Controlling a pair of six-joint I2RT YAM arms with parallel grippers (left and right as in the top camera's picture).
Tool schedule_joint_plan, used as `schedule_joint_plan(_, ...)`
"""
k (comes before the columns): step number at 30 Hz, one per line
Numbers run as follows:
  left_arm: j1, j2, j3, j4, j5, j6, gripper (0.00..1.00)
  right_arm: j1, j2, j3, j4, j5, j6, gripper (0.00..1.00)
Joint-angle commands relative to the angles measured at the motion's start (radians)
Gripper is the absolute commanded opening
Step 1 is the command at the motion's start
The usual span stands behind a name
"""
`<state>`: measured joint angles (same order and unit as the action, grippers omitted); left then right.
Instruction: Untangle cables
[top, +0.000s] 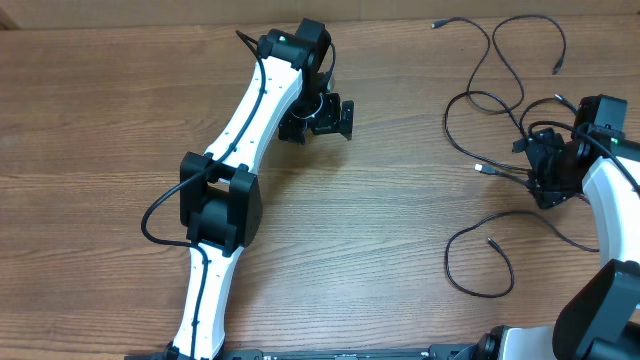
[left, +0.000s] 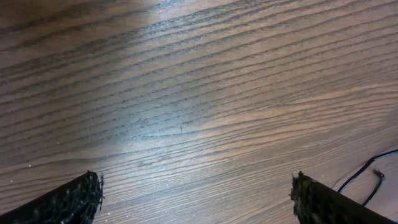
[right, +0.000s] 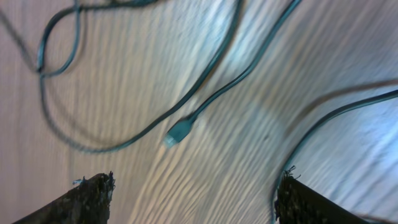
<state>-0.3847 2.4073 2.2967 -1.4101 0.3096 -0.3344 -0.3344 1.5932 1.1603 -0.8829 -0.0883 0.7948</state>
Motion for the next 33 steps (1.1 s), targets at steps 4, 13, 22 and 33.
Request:
schedule_joint_plan(4, -0.002, -0.007, 0.023, -0.001, -0.002, -0.003, 1.0, -0.007, 0.087, -0.005, 0.028, 0.138, 0.051, 0.81)
schedule_joint_plan(13, -0.002, -0.007, 0.023, -0.003, -0.003, -0.003, 1.0, -0.007, 0.203, -0.006, 0.039, 0.131, 0.054, 0.8)
schedule_joint_plan(22, -0.002, -0.007, 0.023, -0.003, -0.003, -0.002, 1.0, -0.007, 0.217, -0.009, 0.074, 0.137, 0.073, 0.8)
schedule_joint_plan(33, -0.002, -0.007, 0.023, 0.0, -0.003, -0.002, 1.0, -0.007, 0.218, -0.059, 0.107, 0.158, 0.114, 0.79)
